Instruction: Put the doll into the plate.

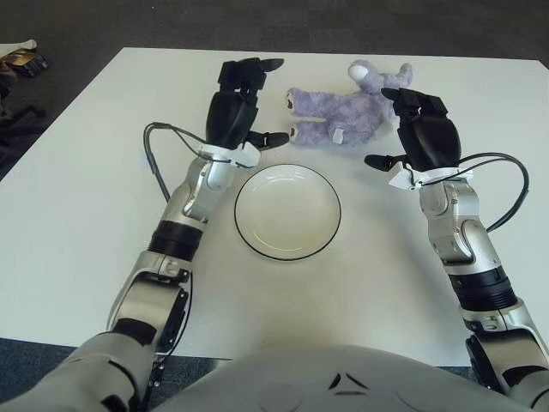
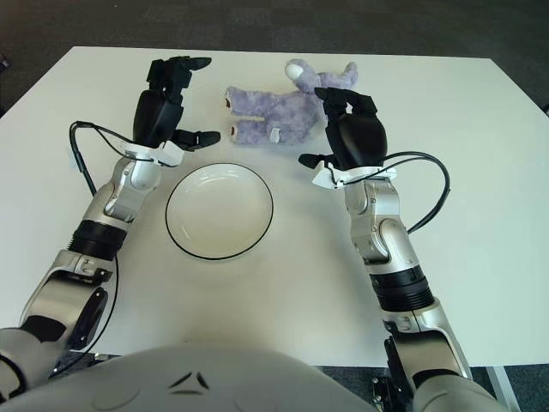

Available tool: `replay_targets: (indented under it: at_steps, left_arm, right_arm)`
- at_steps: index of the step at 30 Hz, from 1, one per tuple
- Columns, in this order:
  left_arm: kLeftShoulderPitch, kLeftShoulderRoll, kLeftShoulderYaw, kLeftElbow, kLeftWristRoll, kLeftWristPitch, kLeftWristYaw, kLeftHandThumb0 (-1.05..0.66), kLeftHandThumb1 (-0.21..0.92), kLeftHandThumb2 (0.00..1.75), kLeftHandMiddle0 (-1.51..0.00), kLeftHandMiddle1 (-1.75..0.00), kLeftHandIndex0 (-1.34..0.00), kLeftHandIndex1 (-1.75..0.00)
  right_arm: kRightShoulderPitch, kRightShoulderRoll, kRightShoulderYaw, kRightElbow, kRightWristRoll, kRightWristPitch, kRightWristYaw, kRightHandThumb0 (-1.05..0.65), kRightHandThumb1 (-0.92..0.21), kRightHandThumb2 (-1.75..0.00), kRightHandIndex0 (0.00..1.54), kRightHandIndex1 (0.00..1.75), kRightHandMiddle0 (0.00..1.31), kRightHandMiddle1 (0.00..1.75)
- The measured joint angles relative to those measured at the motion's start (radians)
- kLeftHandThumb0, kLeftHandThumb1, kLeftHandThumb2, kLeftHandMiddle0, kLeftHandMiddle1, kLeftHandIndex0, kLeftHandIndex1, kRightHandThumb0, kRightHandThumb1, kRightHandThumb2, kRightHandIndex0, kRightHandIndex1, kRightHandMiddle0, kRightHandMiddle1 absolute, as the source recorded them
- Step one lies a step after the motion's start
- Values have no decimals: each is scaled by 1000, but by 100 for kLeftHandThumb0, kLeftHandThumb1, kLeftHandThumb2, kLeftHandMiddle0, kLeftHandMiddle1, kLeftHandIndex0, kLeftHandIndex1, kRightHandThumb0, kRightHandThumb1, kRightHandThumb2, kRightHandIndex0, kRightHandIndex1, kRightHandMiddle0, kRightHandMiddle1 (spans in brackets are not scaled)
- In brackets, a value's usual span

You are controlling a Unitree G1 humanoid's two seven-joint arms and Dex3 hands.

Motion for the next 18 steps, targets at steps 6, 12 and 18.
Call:
replay_targets:
  at_steps: [6,12,18]
  left_arm:
    - [-37,14,-38,0,45,59,-16,-71,38,86,0,-94,0,-104]
    - [-88,18,-93,8,102,105,-45,-71,39,85,0,-93,0,-102]
    - [-143,31,-138,29,155,143,-59,-73,45,80,0,-83,0,-95]
  right_arm:
    - [7,0,0,-10,0,19,15,-66,-43,-81,12,31,0,57]
    - [15,0,0,-18,0,21,16,-68,-46,-79,14,32,0,56]
    - [17,0,0,-22,0,21,24,-68,-47,-77,15,33,0,56]
